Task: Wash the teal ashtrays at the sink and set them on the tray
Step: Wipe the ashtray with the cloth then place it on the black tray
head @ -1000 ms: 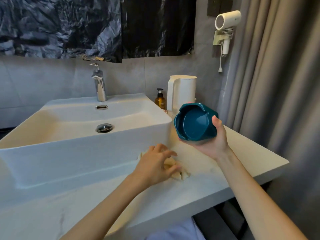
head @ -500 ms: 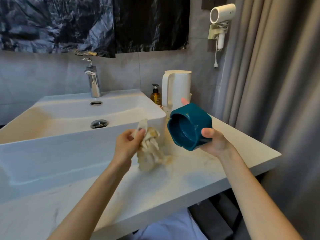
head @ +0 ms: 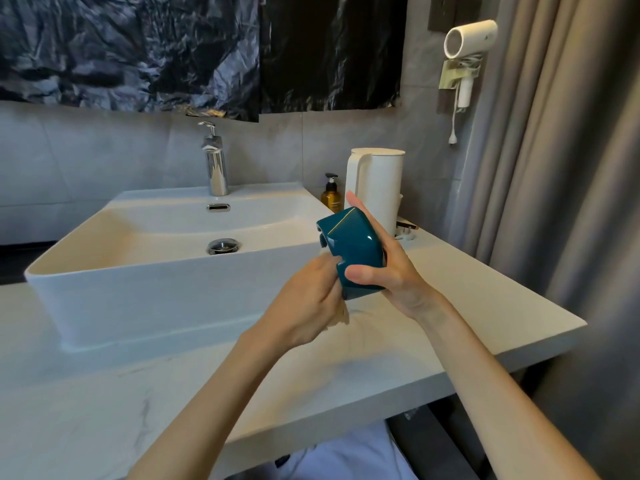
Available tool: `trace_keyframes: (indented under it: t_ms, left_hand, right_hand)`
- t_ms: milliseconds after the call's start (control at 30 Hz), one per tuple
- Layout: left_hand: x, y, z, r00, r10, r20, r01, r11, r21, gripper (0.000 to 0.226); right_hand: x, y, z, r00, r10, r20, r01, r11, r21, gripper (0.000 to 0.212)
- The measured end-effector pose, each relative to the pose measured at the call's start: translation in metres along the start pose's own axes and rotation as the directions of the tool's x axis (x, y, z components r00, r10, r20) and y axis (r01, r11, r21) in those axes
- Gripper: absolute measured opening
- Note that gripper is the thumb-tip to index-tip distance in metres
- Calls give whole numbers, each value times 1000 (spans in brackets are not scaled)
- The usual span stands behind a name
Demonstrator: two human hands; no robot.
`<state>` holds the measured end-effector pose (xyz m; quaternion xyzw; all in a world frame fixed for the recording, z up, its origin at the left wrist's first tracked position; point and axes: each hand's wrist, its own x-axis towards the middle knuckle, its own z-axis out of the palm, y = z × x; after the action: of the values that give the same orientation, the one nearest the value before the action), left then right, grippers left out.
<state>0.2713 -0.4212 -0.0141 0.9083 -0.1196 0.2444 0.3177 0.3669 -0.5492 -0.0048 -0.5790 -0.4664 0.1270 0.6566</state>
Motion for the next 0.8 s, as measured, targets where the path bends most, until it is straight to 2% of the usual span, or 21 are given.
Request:
trace_keyframes:
  t_ms: [100, 200, 267, 333, 400, 433, 467, 533, 600, 633, 667, 700, 733, 767, 800]
  left_hand:
    - [-3, 5, -11, 989, -106, 108, 134, 941, -311, 25]
    - [-8, 10, -21, 963, -200, 183, 269, 774, -573, 24]
    - [-12, 12, -27, 946, -221, 238, 325, 614, -720, 22]
    - [-16, 11, -33, 929, -241, 281, 358, 387, -850, 21]
    - [-22, 0, -37, 920, -304, 247, 312, 189, -931, 22]
    - [-25, -9, -39, 909, -363, 206, 287, 186, -940, 22]
    - [-28, -20, -41, 890, -432, 146, 281, 267, -922, 23]
    - [-36, -43, -45, 856, -516, -15, 321, 554, -768, 22]
    - [-46, -60, -55, 894, -432, -119, 333, 819, -468, 17]
    - [-51, -67, -60, 928, -365, -76, 330, 899, -289, 15]
    - [-54, -69, -65, 944, -329, 32, 331, 938, -106, 21]
    - [-58, -73, -70, 934, -338, 118, 328, 940, 95, 36]
    - [-61, -75, -75, 926, -354, 131, 310, 912, 270, 50]
    - [-61, -75, -82, 935, -344, 84, 287, 877, 386, 57]
    - [-59, -76, -88, 951, -308, 16, 275, 870, 409, 59]
  right_hand:
    - [-2, -1, 5, 1000, -2, -7, 2, 1000, -3, 92]
    - [-3, -2, 11, 1000, -5, 24, 5, 1000, -8, 92]
    - [-4, -2, 15, 999, -10, 42, 10, 1000, -2, 90]
    - [-2, -2, 18, 999, -19, 44, 19, 1000, 13, 89]
    - [1, -1, 20, 999, -21, 37, 19, 999, 37, 90]
    - [3, -1, 20, 1000, -19, 22, 18, 999, 48, 90]
    - [5, 0, 20, 1000, -20, 2, 20, 998, 59, 91]
    - [11, 1, 21, 999, -26, -27, 27, 998, 64, 92]
    - [17, 4, 23, 999, -33, -39, 36, 997, 65, 94]
    - [21, 6, 25, 999, -32, -43, 35, 996, 76, 94]
    - [26, 7, 28, 999, -30, -44, 34, 995, 92, 93]
    - [31, 8, 31, 999, -31, -40, 35, 994, 106, 93]
    - [36, 9, 34, 999, -32, -35, 36, 992, 119, 92]
    - [42, 10, 37, 999, -33, -30, 36, 990, 136, 91]
    - [48, 11, 41, 999, -33, -23, 36, 987, 158, 89]
